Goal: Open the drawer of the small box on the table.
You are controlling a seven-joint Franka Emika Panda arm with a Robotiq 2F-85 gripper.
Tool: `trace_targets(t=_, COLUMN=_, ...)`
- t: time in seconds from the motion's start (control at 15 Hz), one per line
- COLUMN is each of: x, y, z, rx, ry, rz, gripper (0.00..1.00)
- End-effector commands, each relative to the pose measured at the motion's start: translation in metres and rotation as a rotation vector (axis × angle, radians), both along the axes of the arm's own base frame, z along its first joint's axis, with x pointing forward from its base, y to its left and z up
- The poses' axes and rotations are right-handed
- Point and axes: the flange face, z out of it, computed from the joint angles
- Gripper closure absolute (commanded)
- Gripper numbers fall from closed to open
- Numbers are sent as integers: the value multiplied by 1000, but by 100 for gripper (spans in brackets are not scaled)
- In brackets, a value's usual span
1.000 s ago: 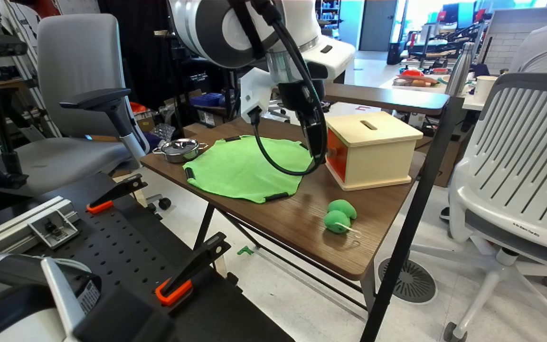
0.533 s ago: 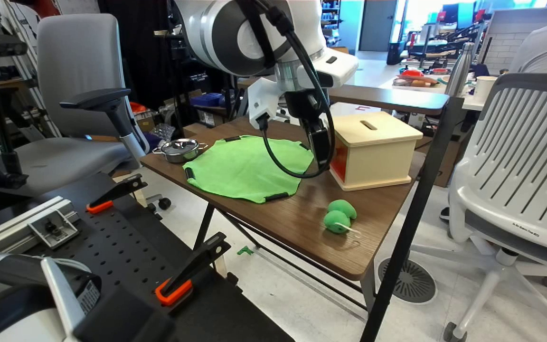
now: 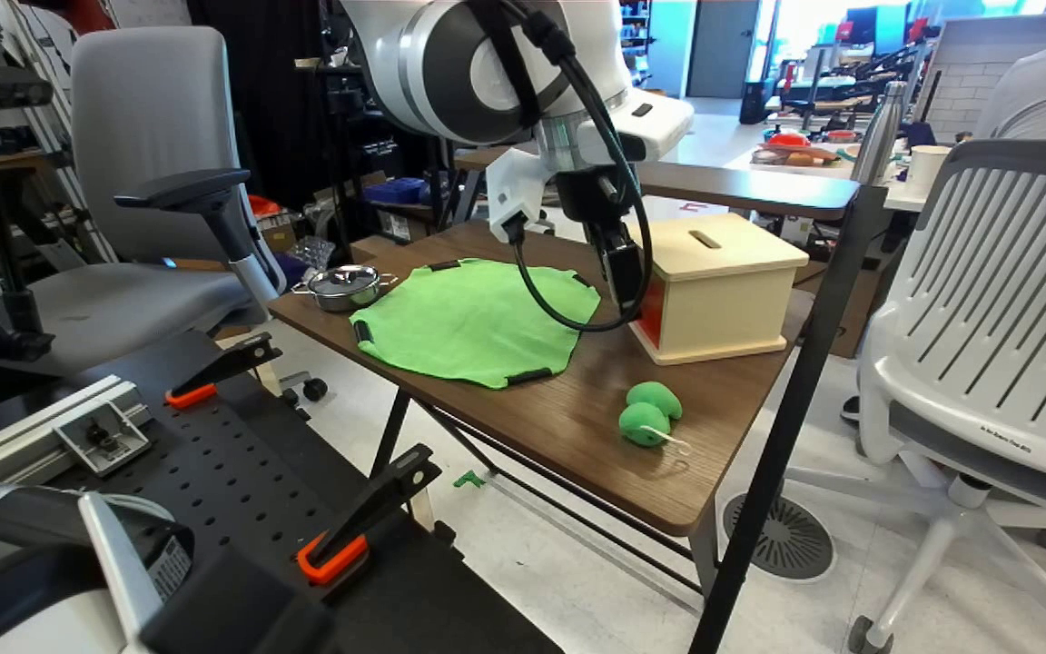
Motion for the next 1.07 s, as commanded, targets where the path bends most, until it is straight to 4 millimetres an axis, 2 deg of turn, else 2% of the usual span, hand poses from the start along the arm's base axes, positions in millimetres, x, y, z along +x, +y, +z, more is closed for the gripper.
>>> trace_targets(t=0.0, x=9, y=1, z=1, rx=-37, ry=-9, rz=1, gripper=42)
trace_targets(t=0.2, x=11, y=-2, z=2, rx=-43, ry=-11, rz=-2, gripper=66)
trace_targets(t=0.47, x=14, y=1, z=3, rx=-45, ry=-17, rz=11, gripper=94)
trace_targets(t=0.53, x=13, y=1, z=2, rx=-45, ry=-16, rz=13, gripper=96)
trace_targets(t=1.0, x=3, y=5, z=4, rx=-28, ry=20, rz=28, gripper=93)
